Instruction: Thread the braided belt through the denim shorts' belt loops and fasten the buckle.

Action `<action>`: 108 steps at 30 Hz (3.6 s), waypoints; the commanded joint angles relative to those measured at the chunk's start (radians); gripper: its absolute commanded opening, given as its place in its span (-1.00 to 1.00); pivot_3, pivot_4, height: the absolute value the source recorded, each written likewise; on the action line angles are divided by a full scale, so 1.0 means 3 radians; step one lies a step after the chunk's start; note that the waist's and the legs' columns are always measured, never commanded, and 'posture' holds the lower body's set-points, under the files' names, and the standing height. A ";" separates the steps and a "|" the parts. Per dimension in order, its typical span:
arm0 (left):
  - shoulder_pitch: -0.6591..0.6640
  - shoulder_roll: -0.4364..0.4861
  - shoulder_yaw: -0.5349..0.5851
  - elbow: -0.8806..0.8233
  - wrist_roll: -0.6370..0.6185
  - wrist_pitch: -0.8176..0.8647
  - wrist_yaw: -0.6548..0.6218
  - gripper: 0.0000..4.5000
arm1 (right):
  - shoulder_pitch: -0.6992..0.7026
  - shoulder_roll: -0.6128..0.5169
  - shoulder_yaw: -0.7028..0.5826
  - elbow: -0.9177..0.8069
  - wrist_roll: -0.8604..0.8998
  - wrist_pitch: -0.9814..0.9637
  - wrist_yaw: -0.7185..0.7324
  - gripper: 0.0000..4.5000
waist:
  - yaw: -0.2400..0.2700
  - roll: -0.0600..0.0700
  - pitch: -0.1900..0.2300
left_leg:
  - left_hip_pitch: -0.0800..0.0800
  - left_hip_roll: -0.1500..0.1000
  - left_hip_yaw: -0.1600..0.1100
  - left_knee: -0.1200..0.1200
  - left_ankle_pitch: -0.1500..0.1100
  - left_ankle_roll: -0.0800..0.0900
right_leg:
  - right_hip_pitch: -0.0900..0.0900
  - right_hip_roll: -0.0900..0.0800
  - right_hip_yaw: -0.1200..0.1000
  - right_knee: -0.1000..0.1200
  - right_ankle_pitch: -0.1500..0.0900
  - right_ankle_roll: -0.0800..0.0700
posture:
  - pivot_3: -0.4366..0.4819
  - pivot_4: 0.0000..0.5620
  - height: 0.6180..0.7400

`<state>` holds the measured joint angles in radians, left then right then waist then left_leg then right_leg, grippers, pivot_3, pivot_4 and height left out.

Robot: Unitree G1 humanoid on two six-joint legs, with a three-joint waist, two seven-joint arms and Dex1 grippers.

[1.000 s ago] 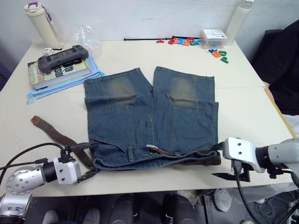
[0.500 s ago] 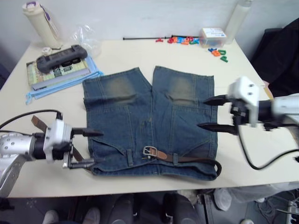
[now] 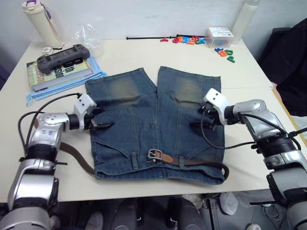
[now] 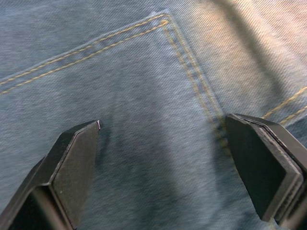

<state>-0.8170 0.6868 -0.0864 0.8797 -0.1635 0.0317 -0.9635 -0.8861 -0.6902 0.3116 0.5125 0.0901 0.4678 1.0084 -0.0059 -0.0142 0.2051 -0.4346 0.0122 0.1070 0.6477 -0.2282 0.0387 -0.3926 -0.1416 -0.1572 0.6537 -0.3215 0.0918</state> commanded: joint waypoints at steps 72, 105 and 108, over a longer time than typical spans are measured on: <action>0.2792 -0.0696 0.3473 -0.3901 -0.3002 0.3200 0.2922 0.40 | 0.1025 0.0727 -0.0576 -0.3667 0.0792 0.1328 -0.1544 0.99 | -0.0038 -0.0004 -0.0034 | 0.0039 0.0014 -0.0005 -0.0010 -0.0058 -0.0013 | 0.0030 -0.0022 0.0036 -0.0037 0.0000 -0.0005 | -0.05 -0.47 0.60; 0.1604 -0.0363 0.3106 -0.3116 -0.2546 0.4617 0.4686 0.29 | 0.0942 0.0821 -0.0389 -0.3764 0.0739 0.1284 -0.1724 1.00 | 0.0005 -0.0027 -0.0038 | 0.0044 0.0013 0.0040 -0.0060 -0.0053 -0.0035 | -0.0005 -0.0013 0.0077 -0.0053 0.0001 -0.0003 | -0.05 -0.47 0.60; 0.1583 -0.0456 0.3174 -0.3161 -0.2513 0.4610 0.4677 -0.13 | 0.0938 0.0818 -0.0386 -0.3753 0.0732 0.1266 -0.1728 1.00 | 0.0007 -0.0027 -0.0038 | 0.0045 0.0014 0.0041 -0.0062 -0.0050 -0.0039 | -0.0007 -0.0013 0.0078 -0.0049 0.0000 -0.0004 | -0.05 -0.47 0.60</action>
<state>-0.3501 0.5651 0.8496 -0.0755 -0.9440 1.4051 0.4285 -0.5821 -0.4489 0.2241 -0.5857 0.3119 0.8712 0.4958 -0.0038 -0.0222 0.1937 -0.4209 0.0164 0.1192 0.6291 -0.2432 0.0268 -0.3946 -0.1455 -0.1338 0.6391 -0.3214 0.0905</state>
